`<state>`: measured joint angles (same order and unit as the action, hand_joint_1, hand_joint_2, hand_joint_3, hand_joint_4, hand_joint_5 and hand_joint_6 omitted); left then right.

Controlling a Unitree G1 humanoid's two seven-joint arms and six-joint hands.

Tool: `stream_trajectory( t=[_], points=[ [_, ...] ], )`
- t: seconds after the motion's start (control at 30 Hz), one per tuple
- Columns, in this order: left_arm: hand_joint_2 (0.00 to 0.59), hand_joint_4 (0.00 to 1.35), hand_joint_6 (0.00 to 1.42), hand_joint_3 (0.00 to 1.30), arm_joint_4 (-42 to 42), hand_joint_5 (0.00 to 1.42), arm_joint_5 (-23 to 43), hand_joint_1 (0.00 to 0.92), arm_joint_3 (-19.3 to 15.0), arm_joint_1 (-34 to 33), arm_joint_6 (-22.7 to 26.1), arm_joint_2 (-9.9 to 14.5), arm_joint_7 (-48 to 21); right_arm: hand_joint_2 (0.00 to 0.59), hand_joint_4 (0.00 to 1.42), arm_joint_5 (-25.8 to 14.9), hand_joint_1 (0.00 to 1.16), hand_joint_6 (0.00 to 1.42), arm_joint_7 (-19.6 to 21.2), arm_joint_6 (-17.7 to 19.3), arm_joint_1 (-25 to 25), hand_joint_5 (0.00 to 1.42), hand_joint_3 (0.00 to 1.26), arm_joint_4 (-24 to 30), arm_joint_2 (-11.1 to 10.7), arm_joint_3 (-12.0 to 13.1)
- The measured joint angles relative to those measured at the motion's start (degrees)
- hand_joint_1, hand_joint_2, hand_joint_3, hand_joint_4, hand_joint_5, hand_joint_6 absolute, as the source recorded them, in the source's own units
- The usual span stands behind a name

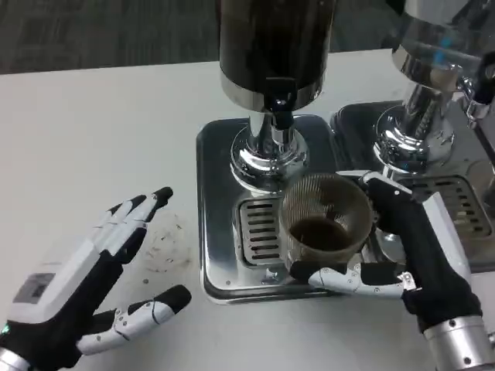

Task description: Grasp the cup under the faucet to collect the drink, then remove the cup.

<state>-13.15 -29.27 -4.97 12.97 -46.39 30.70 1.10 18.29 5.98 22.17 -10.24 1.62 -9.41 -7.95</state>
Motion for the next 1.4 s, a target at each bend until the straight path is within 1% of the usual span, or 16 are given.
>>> stream_trajectory(
  t=[0.17, 0.23, 0.37, 0.47, 0.53, 0.6, 0.73, 0.8, 0.93, 1.17, 1.4],
  points=[
    [0.177, 0.00, 0.00, 0.00, 2.5, 0.00, -2.9, 0.000, 0.0, 2.0, 0.7, 2.3, 0.2, 0.090, 0.83, -2.0, 1.00, 0.97, -4.1, -0.7, -3.0, 0.86, 0.76, 3.9, -1.5, 0.8],
    [0.177, 0.00, 0.00, 0.00, 3.8, 0.00, -3.2, 0.000, -0.2, 2.9, 0.7, 2.7, 0.4, 0.090, 0.83, -2.1, 1.00, 0.97, -4.9, -0.8, -4.0, 0.86, 0.76, 5.2, -1.8, 0.8],
    [0.175, 0.00, 0.00, 0.00, 7.0, 0.00, -5.4, 0.000, -0.9, 6.4, 0.7, 3.2, 1.9, 0.090, 0.84, -3.7, 1.00, 0.97, -7.2, -1.6, -8.1, 0.86, 0.76, 10.1, -1.9, 0.5],
    [0.176, 0.00, 0.00, 0.00, 8.5, 0.00, -7.5, 0.000, -1.2, 9.0, 0.7, 3.2, 3.5, 0.091, 0.84, -4.1, 1.00, 0.97, -8.8, -2.2, -10.5, 0.86, 0.76, 12.4, -2.0, 0.2],
    [0.173, 0.00, 0.00, 0.00, 8.8, 0.00, -7.9, 0.000, -1.2, 10.3, 0.7, 3.2, 4.5, 0.091, 0.84, -4.5, 1.00, 0.97, -9.8, -2.7, -11.3, 0.86, 0.76, 13.1, -2.3, 0.2],
    [0.170, 0.00, 0.00, 0.00, 8.8, 0.00, -9.6, 0.000, -1.3, 12.0, 0.5, 3.2, 6.9, 0.091, 0.84, -5.1, 1.00, 0.97, -11.2, -3.6, -11.8, 0.86, 0.76, 14.1, -2.8, 0.6],
    [0.168, 0.00, 0.00, 0.00, 8.4, 0.00, -12.7, 0.000, -1.2, 14.7, 0.2, 3.6, 9.7, 0.091, 0.84, -5.3, 1.00, 0.97, -12.9, -3.8, -12.8, 0.86, 0.76, 15.6, -4.5, 1.3],
    [0.167, 0.00, 0.00, 0.00, 8.3, 0.00, -14.0, 0.000, -1.1, 15.5, 0.3, 4.0, 10.8, 0.091, 0.84, -5.6, 1.00, 0.97, -13.5, -3.8, -13.3, 0.86, 0.76, 16.5, -4.8, 1.3],
    [0.165, 0.00, 0.00, 0.00, 8.4, 0.00, -14.7, 0.000, -0.5, 15.8, 0.3, 4.0, 12.2, 0.091, 0.84, -6.1, 1.00, 0.97, -13.7, -3.8, -13.6, 0.86, 0.76, 17.0, -4.7, 1.2],
    [0.161, 0.00, 0.00, 0.00, 8.3, 0.00, -15.4, 0.000, 1.5, 15.3, 1.6, 3.9, 13.5, 0.092, 0.84, -5.9, 1.01, 0.97, -13.7, -3.8, -13.8, 0.86, 0.76, 17.1, -4.5, 1.0],
    [0.161, 0.00, 0.00, 0.00, 8.3, 0.00, -15.4, 0.000, 1.9, 15.2, 2.3, 3.9, 14.0, 0.093, 0.83, -4.7, 1.01, 0.97, -13.6, -3.8, -14.4, 0.85, 0.76, 17.1, -4.0, 0.8]
  ],
)
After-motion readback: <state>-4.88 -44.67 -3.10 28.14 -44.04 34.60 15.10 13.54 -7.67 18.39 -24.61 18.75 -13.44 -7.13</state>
